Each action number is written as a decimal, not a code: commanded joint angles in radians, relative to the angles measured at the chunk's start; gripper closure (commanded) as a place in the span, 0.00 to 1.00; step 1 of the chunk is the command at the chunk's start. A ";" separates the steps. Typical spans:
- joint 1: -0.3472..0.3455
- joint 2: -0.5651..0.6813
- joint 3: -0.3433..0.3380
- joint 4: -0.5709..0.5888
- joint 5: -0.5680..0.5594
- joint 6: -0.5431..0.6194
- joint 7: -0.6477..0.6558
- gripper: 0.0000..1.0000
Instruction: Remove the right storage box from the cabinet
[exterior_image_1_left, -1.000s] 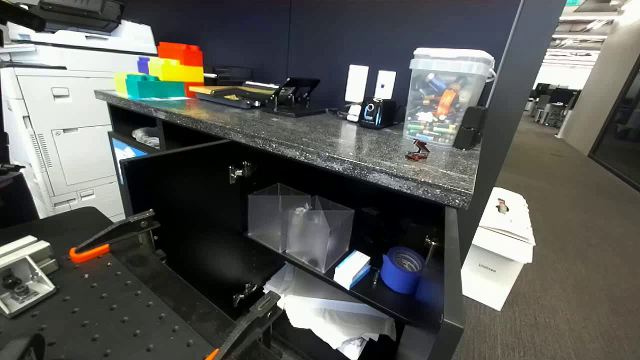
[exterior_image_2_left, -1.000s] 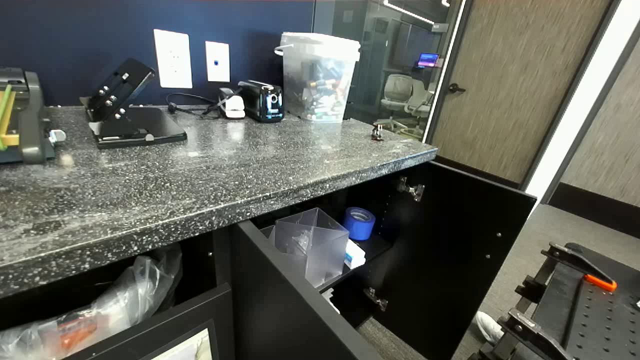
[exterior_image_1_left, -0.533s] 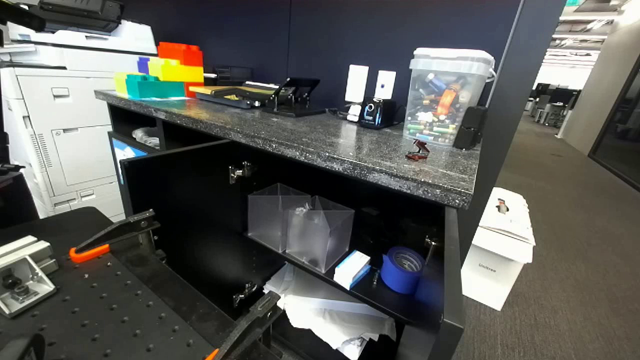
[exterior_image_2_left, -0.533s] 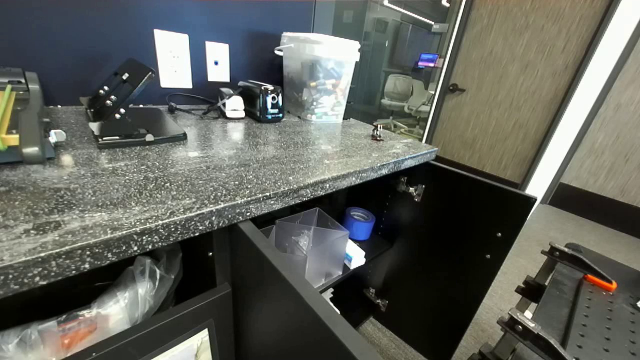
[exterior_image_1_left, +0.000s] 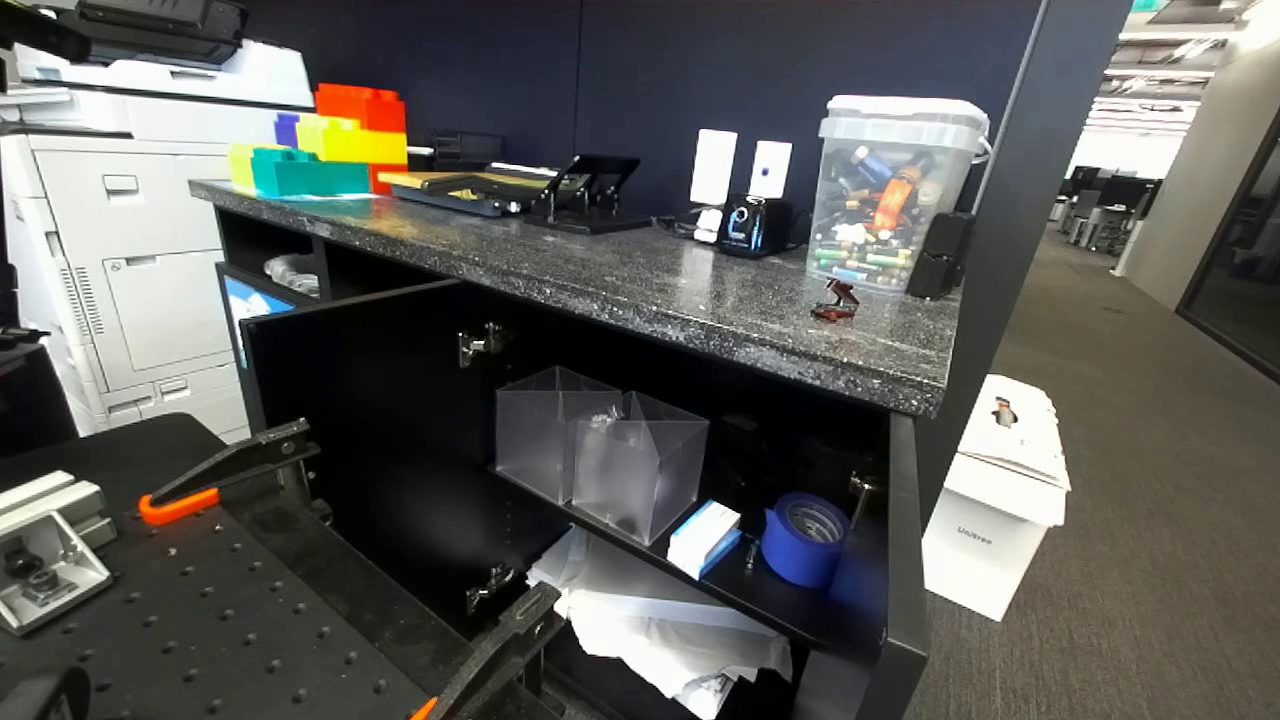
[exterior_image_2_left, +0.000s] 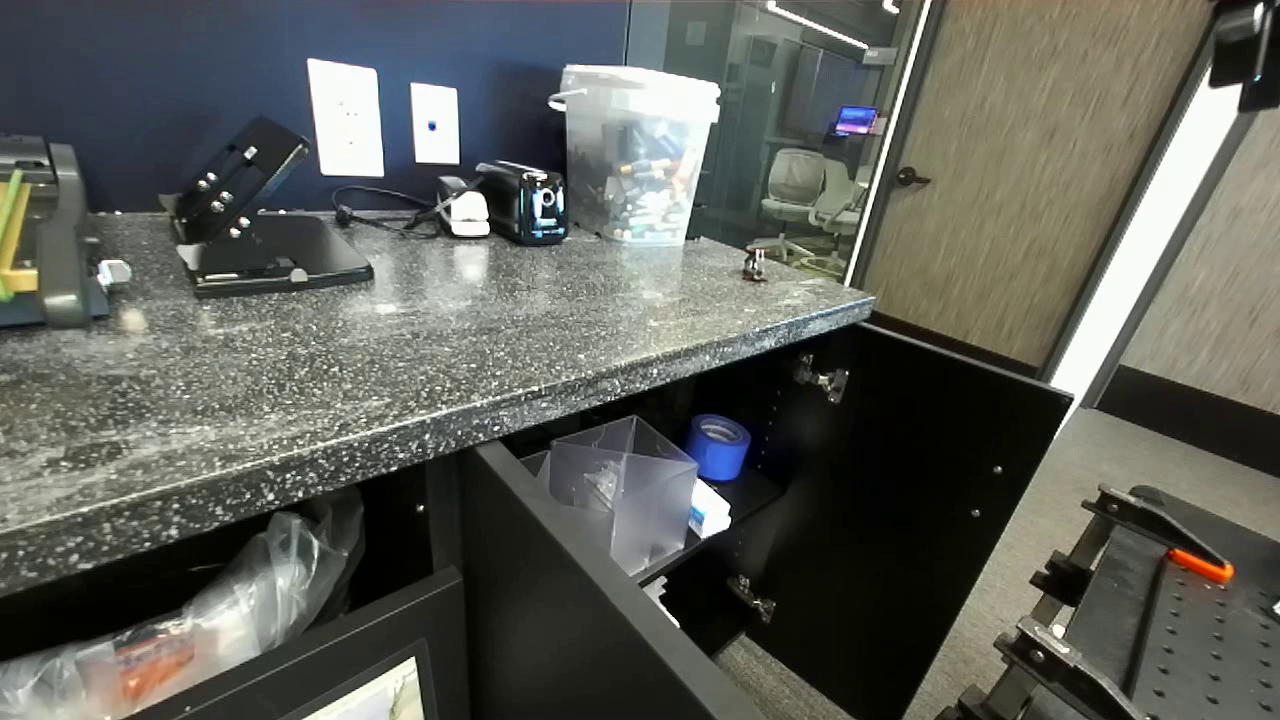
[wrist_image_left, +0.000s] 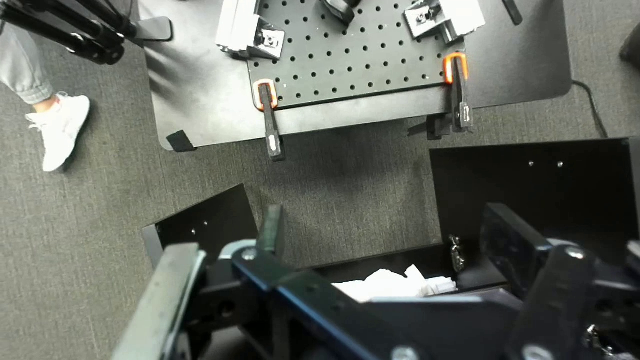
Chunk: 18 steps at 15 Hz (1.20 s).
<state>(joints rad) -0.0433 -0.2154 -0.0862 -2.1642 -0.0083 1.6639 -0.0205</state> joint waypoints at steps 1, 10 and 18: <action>0.013 0.067 0.052 -0.095 0.023 0.176 0.148 0.00; 0.082 0.408 0.104 -0.188 -0.045 0.701 0.515 0.00; 0.234 0.746 -0.049 -0.006 -0.172 0.971 0.823 0.00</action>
<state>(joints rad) 0.1276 0.4218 -0.0679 -2.2657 -0.1436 2.5932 0.7126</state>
